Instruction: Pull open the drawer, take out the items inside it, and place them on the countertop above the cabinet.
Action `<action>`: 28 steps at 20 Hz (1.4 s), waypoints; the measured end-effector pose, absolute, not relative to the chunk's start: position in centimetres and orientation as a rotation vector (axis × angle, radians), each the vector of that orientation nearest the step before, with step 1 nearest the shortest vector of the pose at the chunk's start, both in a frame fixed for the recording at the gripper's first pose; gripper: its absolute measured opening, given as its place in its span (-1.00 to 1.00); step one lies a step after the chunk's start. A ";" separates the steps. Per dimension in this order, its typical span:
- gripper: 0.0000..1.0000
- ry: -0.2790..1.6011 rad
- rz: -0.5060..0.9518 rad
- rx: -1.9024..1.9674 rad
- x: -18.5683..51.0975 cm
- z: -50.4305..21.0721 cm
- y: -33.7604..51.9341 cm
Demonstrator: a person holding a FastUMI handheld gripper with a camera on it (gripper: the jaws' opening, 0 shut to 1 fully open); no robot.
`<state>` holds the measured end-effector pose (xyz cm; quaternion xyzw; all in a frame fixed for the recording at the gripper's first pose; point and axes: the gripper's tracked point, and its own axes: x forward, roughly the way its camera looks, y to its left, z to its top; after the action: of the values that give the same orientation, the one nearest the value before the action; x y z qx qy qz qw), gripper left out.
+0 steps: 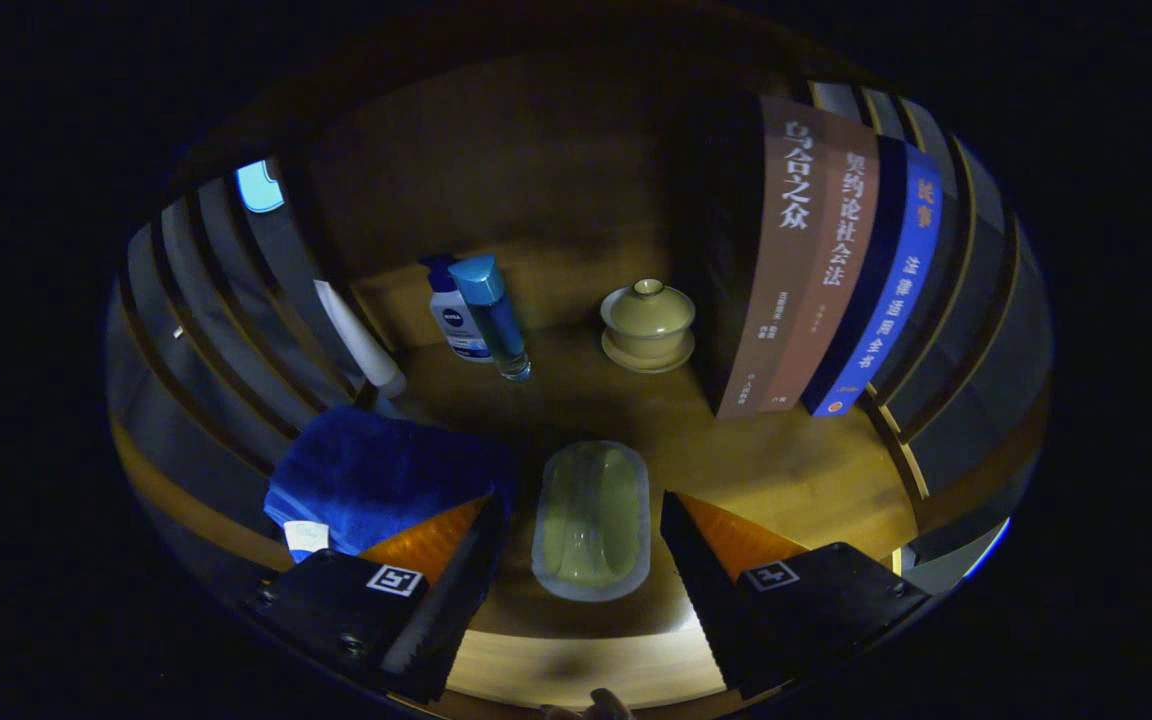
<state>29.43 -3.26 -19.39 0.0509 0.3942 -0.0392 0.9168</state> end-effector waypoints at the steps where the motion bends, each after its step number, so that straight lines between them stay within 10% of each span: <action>1: 0.99 0.785 -0.078 0.106 28.6 -19.0 -3.1; 17: 0.99 0.339 0.006 0.064 7.2 -11.5 -1.0; 28: 0.98 0.230 0.018 0.081 -2.3 -22.1 -0.8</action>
<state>-2.35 -0.83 -22.08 0.0402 0.1148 0.0091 0.9925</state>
